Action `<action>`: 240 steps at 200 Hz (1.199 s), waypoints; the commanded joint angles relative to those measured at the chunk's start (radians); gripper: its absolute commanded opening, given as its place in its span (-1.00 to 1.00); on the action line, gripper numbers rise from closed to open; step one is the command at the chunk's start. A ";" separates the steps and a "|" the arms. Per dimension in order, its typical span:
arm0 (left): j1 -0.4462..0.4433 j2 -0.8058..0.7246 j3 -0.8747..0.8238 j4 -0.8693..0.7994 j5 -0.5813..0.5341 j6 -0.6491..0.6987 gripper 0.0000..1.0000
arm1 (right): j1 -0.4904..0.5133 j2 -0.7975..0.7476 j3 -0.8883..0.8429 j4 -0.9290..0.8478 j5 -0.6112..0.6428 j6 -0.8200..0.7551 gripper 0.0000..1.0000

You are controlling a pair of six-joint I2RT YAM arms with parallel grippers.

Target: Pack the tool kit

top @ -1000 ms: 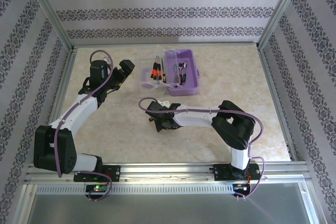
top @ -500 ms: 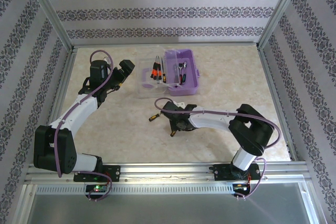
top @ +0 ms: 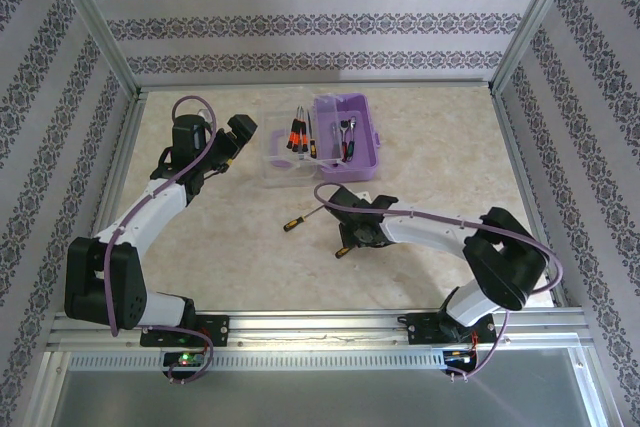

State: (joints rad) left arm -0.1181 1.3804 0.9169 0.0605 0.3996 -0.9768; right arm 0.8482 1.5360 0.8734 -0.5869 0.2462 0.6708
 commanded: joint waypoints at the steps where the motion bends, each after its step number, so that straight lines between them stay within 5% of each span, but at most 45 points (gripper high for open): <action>1: -0.004 0.005 0.025 0.003 0.008 0.002 1.00 | 0.000 -0.026 -0.004 -0.010 -0.008 0.076 0.27; 66: -0.004 -0.001 0.025 0.003 0.012 0.001 1.00 | -0.003 0.013 -0.065 0.108 -0.169 0.173 0.34; 240: -0.005 -0.004 0.026 0.001 0.008 0.005 1.00 | -0.037 0.175 0.111 0.160 -0.134 -0.045 0.28</action>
State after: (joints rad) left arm -0.1181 1.3804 0.9169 0.0605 0.3996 -0.9768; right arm 0.8265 1.6920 0.9478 -0.5785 0.0917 0.6685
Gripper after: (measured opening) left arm 0.997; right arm 0.643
